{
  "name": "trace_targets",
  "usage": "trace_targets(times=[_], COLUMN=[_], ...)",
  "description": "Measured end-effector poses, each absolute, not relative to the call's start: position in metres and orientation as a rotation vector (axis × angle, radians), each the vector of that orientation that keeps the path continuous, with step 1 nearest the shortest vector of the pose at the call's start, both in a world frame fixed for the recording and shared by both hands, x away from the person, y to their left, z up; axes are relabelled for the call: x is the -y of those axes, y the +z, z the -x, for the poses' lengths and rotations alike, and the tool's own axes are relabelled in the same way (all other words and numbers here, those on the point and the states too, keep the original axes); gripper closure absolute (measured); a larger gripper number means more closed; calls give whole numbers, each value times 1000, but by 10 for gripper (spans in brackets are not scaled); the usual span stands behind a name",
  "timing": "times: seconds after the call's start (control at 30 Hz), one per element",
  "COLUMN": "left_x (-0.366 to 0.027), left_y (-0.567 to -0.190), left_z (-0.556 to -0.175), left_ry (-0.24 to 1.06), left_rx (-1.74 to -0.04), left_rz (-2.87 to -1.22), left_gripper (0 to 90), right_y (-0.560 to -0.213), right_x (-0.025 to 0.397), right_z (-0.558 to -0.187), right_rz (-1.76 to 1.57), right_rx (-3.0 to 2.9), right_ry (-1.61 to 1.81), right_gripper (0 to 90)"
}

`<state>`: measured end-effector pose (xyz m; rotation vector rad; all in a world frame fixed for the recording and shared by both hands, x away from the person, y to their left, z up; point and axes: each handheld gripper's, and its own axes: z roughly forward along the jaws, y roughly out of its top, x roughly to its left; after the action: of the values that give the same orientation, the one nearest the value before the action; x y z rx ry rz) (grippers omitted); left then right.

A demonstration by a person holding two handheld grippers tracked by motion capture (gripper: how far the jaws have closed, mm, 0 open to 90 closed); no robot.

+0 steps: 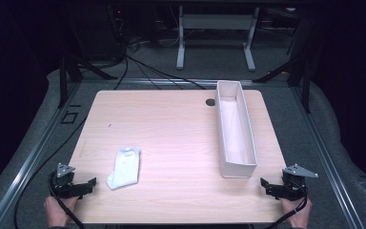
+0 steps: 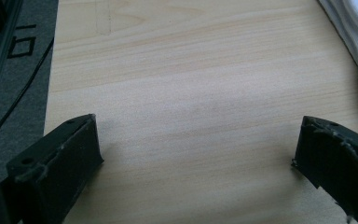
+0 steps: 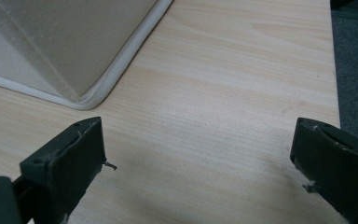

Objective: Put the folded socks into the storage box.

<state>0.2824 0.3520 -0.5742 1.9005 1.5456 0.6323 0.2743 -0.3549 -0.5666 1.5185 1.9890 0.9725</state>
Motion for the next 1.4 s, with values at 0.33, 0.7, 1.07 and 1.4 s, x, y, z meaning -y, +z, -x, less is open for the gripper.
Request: trace_targets(times=[0.33, 0.7, 1.07, 1.4], left_x=[-352, -352, -352, -351], left_y=[-574, -574, -574, -574], left_z=[-283, -283, -283, -283], left_ry=[632, 634, 635, 634], left_rx=[-1546, -1549, -1551, -1547], left_rz=[-1898, -1896, -1895, -1898], left_gripper=[0, 0, 0, 1], right_y=[-566, -534, -471, -434], right_x=[359, 354, 345, 311], right_z=[-281, -290, -311, -351], right_rz=[-1600, -1615, -1547, -1438], right_rx=[-2027, -2084, -2117, -2180], right_ry=[980, 951, 927, 889], right_gripper=[17, 26, 43, 139])
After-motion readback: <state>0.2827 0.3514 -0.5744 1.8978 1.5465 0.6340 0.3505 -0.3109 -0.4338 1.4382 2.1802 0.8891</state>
